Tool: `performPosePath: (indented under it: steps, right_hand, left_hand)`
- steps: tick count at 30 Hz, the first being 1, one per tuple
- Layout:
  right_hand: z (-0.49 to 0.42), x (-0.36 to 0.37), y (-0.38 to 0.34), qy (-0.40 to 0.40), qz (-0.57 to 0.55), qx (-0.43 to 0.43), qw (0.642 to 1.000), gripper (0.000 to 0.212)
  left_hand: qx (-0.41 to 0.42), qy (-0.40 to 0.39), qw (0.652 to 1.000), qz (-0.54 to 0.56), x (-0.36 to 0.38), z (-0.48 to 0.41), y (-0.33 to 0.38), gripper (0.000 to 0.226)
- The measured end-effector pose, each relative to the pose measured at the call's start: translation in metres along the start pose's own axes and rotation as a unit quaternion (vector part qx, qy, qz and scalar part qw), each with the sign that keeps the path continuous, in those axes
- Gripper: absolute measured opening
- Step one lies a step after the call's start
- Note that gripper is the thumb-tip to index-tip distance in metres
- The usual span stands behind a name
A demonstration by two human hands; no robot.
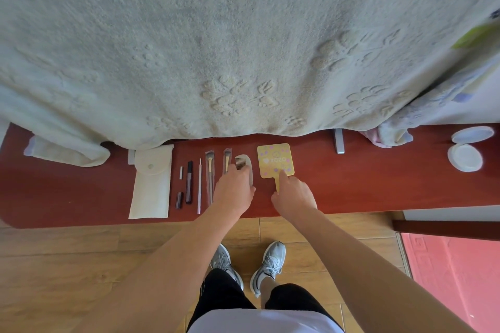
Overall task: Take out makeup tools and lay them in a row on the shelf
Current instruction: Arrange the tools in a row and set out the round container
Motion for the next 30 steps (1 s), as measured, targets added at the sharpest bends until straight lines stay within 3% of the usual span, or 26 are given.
performPosePath:
  steps: [9,16,23,30]
  right_hand:
    - [0.0,-0.002,0.0,-0.007,0.025,-0.013,1.0,0.053]
    - [0.008,-0.016,0.0,0.023,0.025,0.011,0.999,0.03]
    - [0.023,-0.028,-0.001,0.053,0.032,0.02,0.998,0.04]
    - [0.044,-0.047,-0.002,0.088,0.087,0.022,0.992,0.039]
  left_hand:
    - [0.005,-0.015,1.0,0.011,0.001,0.001,-0.002,0.051]
    - [0.032,0.007,0.999,0.014,-0.011,-0.001,-0.008,0.044]
    - [0.08,0.054,0.995,-0.038,-0.034,0.0,-0.016,0.039]
    - [0.142,0.081,0.984,-0.069,-0.058,0.001,-0.02,0.047]
Point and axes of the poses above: each hand's wrist, its own z-axis away from the middle knuckle, its own x-axis out of the palm, y = z × x, the point moved 3 cm from there along -z, towards the middle knuckle, and after that the axes turned 10 degrees about -x, right-handed, at the moved point
